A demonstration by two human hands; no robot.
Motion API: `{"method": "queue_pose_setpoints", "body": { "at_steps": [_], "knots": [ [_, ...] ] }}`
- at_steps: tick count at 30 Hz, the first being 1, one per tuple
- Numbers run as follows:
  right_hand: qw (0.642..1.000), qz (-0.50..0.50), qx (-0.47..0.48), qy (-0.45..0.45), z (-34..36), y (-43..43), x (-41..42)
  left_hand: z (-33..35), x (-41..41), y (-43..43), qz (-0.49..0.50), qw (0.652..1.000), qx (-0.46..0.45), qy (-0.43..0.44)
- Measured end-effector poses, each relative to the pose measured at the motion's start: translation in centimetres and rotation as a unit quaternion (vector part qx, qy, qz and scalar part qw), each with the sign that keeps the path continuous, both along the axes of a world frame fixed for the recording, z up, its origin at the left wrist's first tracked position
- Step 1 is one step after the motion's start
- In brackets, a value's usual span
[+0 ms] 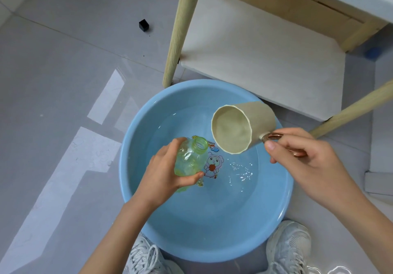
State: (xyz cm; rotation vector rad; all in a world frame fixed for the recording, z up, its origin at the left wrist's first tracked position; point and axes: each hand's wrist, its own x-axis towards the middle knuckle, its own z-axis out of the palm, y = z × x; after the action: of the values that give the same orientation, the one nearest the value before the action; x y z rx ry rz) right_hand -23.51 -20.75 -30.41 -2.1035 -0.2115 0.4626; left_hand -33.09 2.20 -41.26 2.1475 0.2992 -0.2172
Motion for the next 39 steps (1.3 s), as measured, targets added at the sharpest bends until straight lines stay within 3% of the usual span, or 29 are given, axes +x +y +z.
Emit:
{"method": "queue_pose_setpoints", "body": {
  "at_steps": [6, 13, 18, 25, 39],
  "knots": [
    [0.994, 0.034, -0.042, -0.094, 0.1, 0.4, -0.3, 0.2, 0.1, 0.1, -0.012, 1.0, 0.021, -0.014],
    [0.998, 0.001, 0.056, 0.019, 0.4, 0.7, 0.1, 0.1, 0.2, 0.3, -0.017, 0.999, 0.03, -0.019],
    [0.996, -0.001, 0.073, 0.045, 0.3, 0.7, 0.3, 0.2, 0.2, 0.3, -0.013, 0.999, 0.028, -0.028],
    [0.995, 0.028, 0.084, 0.042, 0.7, 0.9, 0.1, 0.5, 0.5, 0.2, -0.008, 0.999, 0.038, -0.037],
    [0.994, 0.076, 0.06, -0.051, 1.3, 1.1, 0.1, 0.8, 0.9, -0.1, -0.013, 0.998, 0.032, -0.044]
  ]
}}
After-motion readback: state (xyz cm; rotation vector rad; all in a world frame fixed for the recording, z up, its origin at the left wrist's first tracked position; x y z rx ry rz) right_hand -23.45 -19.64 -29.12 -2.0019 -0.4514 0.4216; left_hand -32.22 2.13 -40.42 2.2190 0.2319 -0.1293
